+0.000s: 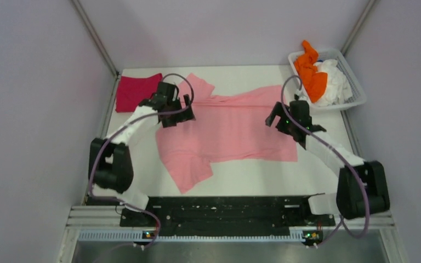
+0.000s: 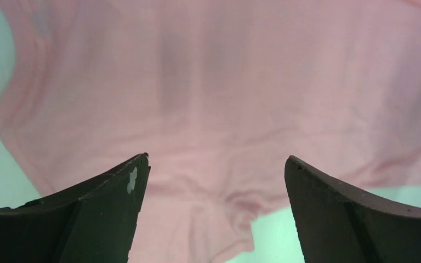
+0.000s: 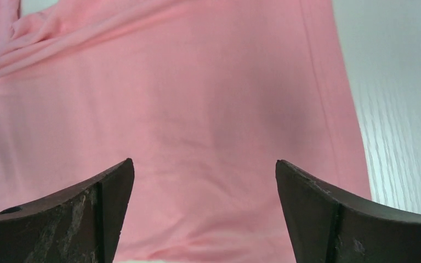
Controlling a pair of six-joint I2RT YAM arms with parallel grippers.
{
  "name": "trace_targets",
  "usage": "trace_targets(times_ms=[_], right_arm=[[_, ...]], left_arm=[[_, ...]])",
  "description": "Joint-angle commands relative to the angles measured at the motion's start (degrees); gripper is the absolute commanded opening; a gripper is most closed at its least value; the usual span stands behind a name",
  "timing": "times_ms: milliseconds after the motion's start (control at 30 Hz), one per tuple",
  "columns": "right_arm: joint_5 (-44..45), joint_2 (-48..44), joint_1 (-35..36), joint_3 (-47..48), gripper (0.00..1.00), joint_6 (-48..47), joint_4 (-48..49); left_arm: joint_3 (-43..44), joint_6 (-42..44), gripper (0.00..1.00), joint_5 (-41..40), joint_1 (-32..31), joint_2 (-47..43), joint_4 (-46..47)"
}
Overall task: Fold and stack the t-shirts
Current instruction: Flatten out the tshirt, then grab the side of the flattened tshirt closest away from the robot with both arms
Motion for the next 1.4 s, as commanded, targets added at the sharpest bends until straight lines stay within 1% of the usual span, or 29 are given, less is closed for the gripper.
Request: trace_targets(times_ms=[0,100,233,333,400,467,633,767,867,933,967,1033,1100,1200,1267,1333,1367], right_arm=[[1.70,-14.73,-0.70,-12.76,0.99,6.90,-0.69],[3.41,-25.27,-1.11,-19.00,0.99,9.47,-4.92],[6.42,-37.32,-1.20,-24.15,0.99,11.54,-12.70],[8.61,-44.54,-1.27,-26.59,0.99,12.32,-15.22],[10.05,-46.35,-1.28,-26.97,0.99,13.69,-16.50],[11.23,-46.27,-1.30,-26.22,0.99,13.81,-17.88],[15.15,-41.64,-1.30,-23.81,0.98,13.86,-21.33],[14.61,-37.74,-1.31,-23.42,0.98,14.65,-21.28],[14.44,-36.19,-1.26,-23.26,0.98,15.12,-21.78],[14.72,-35.64,-1.31,-23.15,0.94,15.08,-22.90],[15.04,-35.45,-1.33,-23.09,0.93,15.18,-23.22],[15.71,-34.51,-1.44,-22.87,0.89,15.58,-22.90],[15.55,-32.82,-1.42,-22.72,0.79,15.78,-20.82],[14.68,-29.19,-1.44,-22.87,0.68,16.50,-17.23],[14.94,-26.46,-1.48,-23.07,0.62,17.48,-15.02],[15.37,-23.87,-1.45,-23.06,0.54,17.89,-13.41],[15.62,-22.85,-1.44,-22.97,0.53,17.89,-12.64]], left_arm=[[-13.80,-1.55,0.97,-2.34,-6.79,-17.59,0.55],[-22.60,-5.12,0.96,-9.80,-14.38,-25.94,-5.85],[-32.80,-13.47,0.92,-13.92,-21.63,-35.47,-14.26],[-38.60,-16.65,0.88,-11.93,-24.53,-39.30,-14.95],[-41.06,-18.12,0.82,-9.24,-26.15,-39.65,-13.91],[-42.06,-19.57,0.72,-7.91,-27.14,-39.19,-13.23],[-44.18,-21.01,0.67,-9.01,-28.06,-35.96,-11.02],[-43.05,-20.65,0.57,-8.47,-28.14,-30.96,-6.10],[-41.62,-20.00,0.46,-7.99,-28.33,-27.13,-3.43],[-41.12,-19.67,0.35,-8.99,-29.14,-24.97,-3.28],[-40.96,-19.66,0.25,-9.76,-29.42,-24.02,-3.42],[-40.62,-20.22,0.01,-11.37,-29.57,-22.83,-4.40],[-40.38,-20.44,0.00,-12.20,-29.60,-22.75,-5.04],[-41.19,-21.25,0.00,-12.06,-29.55,-24.61,-4.56],[-41.75,-21.59,0.00,-11.79,-29.55,-26.16,-4.15],[-41.98,-21.70,0.00,-11.24,-29.55,-27.07,-4.24],[-41.97,-21.77,0.00,-10.94,-29.62,-27.37,-4.27]])
